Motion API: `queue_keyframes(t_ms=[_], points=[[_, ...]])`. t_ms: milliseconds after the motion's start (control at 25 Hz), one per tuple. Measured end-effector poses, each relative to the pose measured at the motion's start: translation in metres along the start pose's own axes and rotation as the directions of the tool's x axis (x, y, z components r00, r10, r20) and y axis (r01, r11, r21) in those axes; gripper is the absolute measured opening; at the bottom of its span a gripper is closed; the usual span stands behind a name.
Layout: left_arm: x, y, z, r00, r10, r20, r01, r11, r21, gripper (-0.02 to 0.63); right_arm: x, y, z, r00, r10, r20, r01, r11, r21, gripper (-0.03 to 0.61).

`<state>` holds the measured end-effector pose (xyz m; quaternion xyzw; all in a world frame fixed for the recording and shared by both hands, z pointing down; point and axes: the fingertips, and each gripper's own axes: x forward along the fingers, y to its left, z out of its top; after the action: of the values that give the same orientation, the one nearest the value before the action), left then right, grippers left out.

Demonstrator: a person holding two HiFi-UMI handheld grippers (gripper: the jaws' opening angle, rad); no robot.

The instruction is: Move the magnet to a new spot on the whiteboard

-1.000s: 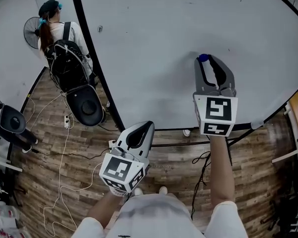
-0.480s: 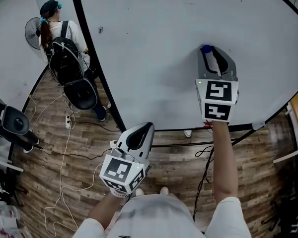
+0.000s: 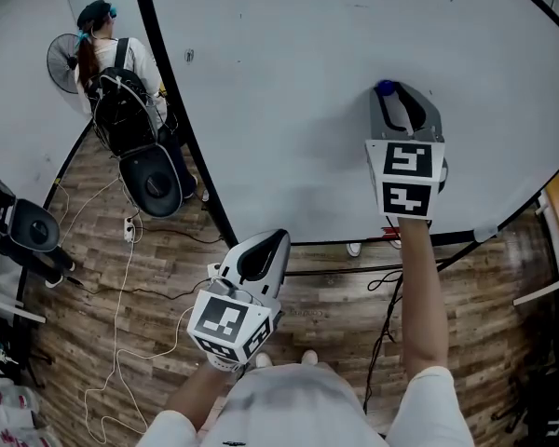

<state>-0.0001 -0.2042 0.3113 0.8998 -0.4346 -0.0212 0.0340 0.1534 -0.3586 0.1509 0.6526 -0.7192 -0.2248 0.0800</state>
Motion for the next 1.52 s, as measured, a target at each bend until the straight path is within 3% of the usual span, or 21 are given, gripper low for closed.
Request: queue_keyframes(t_ms=[600, 720, 1000, 1360, 1520], points=[[-0.009, -0.003, -0.002, 1.000, -0.001, -0.002, 0.001, 1.000, 0.001, 0.006, -0.038, 0.004, -0.002, 0.998, 0.015, 0.061, -0.019, 0.997, 0.068, 0.143], [-0.009, -0.005, -0.003, 1.000, -0.003, -0.003, 0.003, 1.000, 0.000, 0.006, -0.053, 0.005, -0.005, 0.997, 0.022, 0.076, -0.028, 0.997, 0.069, 0.086], [-0.010, -0.008, -0.006, 1.000, 0.001, -0.007, -0.001, 1.000, 0.007, 0.006, -0.089, 0.017, -0.006, 0.993, 0.049, 0.105, -0.059, 0.994, 0.093, 0.066], [-0.012, -0.009, -0.007, 1.000, 0.012, -0.005, -0.012, 1.000, 0.006, 0.006, -0.132, 0.027, -0.043, 0.991, 0.048, 0.126, -0.073, 0.976, 0.204, 0.044], [-0.012, -0.010, -0.011, 1.000, 0.019, -0.005, -0.019, 1.000, 0.014, 0.006, -0.146, 0.036, -0.075, 0.995, 0.060, 0.083, -0.078, 0.968, 0.238, 0.034]])
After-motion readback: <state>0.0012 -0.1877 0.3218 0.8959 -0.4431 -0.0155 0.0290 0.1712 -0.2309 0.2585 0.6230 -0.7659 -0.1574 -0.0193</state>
